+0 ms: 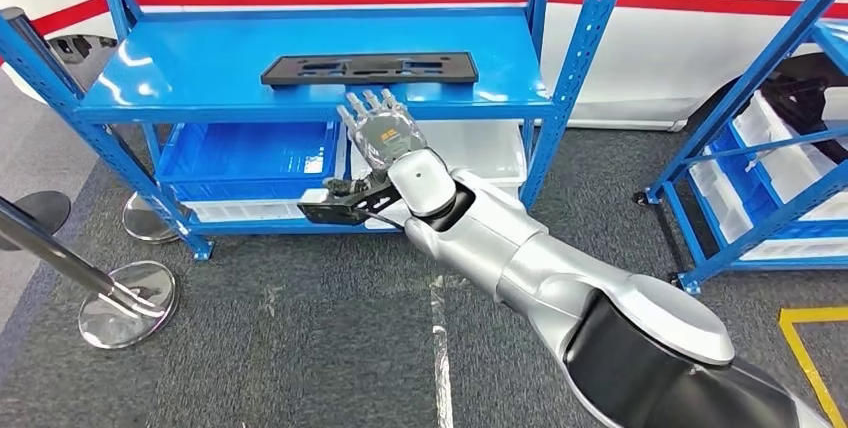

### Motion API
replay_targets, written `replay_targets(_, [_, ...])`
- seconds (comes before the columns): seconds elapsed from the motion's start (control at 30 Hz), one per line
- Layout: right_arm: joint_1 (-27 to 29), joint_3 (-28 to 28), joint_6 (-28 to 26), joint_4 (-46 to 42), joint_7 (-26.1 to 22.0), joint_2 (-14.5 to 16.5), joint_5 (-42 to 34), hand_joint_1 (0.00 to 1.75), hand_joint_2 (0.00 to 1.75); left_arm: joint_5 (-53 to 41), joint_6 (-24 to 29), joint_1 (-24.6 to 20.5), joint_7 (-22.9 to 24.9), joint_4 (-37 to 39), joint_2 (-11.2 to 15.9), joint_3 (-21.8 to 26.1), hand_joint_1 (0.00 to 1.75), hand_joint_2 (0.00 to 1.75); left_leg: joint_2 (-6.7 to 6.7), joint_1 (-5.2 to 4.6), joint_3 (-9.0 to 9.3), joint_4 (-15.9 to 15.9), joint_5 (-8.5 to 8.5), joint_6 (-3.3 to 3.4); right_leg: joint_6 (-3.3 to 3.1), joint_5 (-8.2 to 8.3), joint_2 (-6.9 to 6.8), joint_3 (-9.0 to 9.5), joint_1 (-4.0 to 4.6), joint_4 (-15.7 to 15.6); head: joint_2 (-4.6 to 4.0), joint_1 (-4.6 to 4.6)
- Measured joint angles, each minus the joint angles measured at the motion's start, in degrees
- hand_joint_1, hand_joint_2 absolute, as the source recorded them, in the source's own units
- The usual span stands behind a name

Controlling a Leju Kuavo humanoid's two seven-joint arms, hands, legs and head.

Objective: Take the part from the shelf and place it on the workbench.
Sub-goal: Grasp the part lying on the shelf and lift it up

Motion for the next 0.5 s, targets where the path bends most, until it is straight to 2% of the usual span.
replay_targets(0.07, [0.01, -0.01, 0.02, -0.06, -0.04, -0.04, -0.01, 0.0, 0.0, -0.02, 0.01, 0.07, 0.04, 0.01, -0.07, 0.0, 0.0, 0.0, -0.05, 0.05, 0.11, 0.26, -0.32, 1.02, 0.43, -0.72, 0.0, -0.13, 0.21, 0.42, 0.01, -0.1])
replay_targets(0.13, [-0.09, -0.03, -0.02, -0.13, -0.09, -0.13, 0.0, 0.0, 0.0, -0.03, 0.08, 0.16, 0.07, 0.02, -0.11, 0.0, 0.0, 0.0, -0.14, 0.24, 0.31, 0.44, -0.6, 1.62, 0.93, -2.06, -0.16, -0.87, 0.15, 2.33, 0.01, 0.25])
replay_targets(0.17, [-0.22, -0.04, -0.01, -0.17, -0.1, -0.17, 0.01, 0.0, 0.0, -0.03, 0.12, 0.1, 0.04, 0.02, -0.1, 0.0, 0.0, 0.0, -0.16, 0.28, 0.54, 0.46, -0.8, 1.9, 1.21, -3.23, -0.24, -2.25, 0.08, 4.86, 0.01, 0.37])
replay_targets(0.23, [-0.3, -0.04, 0.13, -0.2, -0.1, -0.22, 0.06, 0.0, 0.0, -0.03, 0.2, 0.02, -0.13, 0.02, -0.04, 0.0, 0.0, 0.0, -0.2, 0.21, 1.02, 0.42, -1.28, 2.31, 1.54, -5.73, -0.42, -6.91, 0.04, 12.46, 0.01, 0.57])
replay_targets(0.27, [-0.19, -0.04, 0.23, -0.2, -0.1, -0.26, 0.09, 0.0, 0.0, -0.04, 0.22, 0.03, -0.24, 0.02, -0.02, 0.0, 0.0, 0.0, -0.23, 0.12, 1.33, 0.4, -1.58, 2.45, 1.52, -6.25, -0.45, -9.29, 0.07, 15.83, 0.01, 0.57])
replay_targets(0.3, [-0.06, -0.04, 0.33, -0.21, -0.1, -0.29, 0.13, 0.0, 0.0, -0.07, 0.22, 0.07, -0.34, 0.02, -0.01, 0.0, 0.0, 0.0, -0.28, -0.03, 1.74, 0.4, -1.91, 2.52, 1.33, -5.7, -0.46, -10.9, 0.15, 17.44, 0.0, 0.58])
replay_targets(0.33, [0.03, -0.04, 0.42, -0.21, -0.1, -0.34, 0.15, 0.0, 0.0, -0.09, 0.21, 0.11, -0.45, 0.02, -0.01, 0.0, 0.0, 0.0, -0.34, -0.24, 2.23, 0.4, -2.26, 2.58, 0.94, -4.02, -0.47, -11.46, 0.28, 16.88, 0.0, 0.59])
replay_targets(0.37, [0.01, -0.04, 0.52, -0.23, -0.1, -0.38, 0.16, 0.0, 0.0, -0.12, 0.2, 0.12, -0.55, 0.02, -0.01, 0.0, 0.0, 0.0, -0.42, -0.51, 2.8, 0.37, -2.6, 2.65, 0.27, -1.38, -0.46, -10.84, 0.53, 14.02, 0.0, 0.59])
replay_targets(0.4, [-0.09, -0.04, 0.69, -0.27, -0.15, -0.39, 0.1, 0.0, 0.0, -0.16, 0.16, 0.1, -0.67, 0.03, -0.03, 0.0, 0.0, 0.0, -0.49, -0.71, 3.35, 0.25, -2.94, 2.71, -0.7, 1.5, -0.42, -9.53, 0.95, 9.81, 0.0, 0.58])
replay_targets(0.43, [-0.23, -0.05, 0.93, -0.34, -0.31, -0.39, -0.06, 0.0, 0.0, -0.2, 0.12, 0.02, -0.79, 0.05, -0.12, 0.0, 0.0, 0.0, -0.53, -1.02, 3.82, 0.13, -3.22, 2.7, -1.75, 3.58, -0.41, -7.94, 1.37, 5.93, 0.0, 0.4])
replay_targets(0.47, [-0.35, -0.05, 1.24, -0.42, -0.56, -0.39, -0.31, 0.0, 0.0, -0.25, 0.08, -0.1, -0.89, 0.07, -0.18, 0.0, 0.0, 0.0, -0.58, -1.11, 4.12, -0.04, -3.41, 2.64, -2.61, 4.83, -0.43, -6.65, 1.76, 2.8, 0.0, 0.31])
replay_targets(0.5, [-0.42, -0.06, 1.51, -0.5, -0.84, -0.38, -0.6, 0.0, 0.0, -0.3, 0.04, -0.2, -0.95, 0.09, -0.24, 0.0, 0.0, 0.0, -0.6, -1.11, 4.28, -0.23, -3.51, 2.55, -3.17, 5.2, -0.44, -5.88, 2.1, 1.05, 0.01, 0.2])
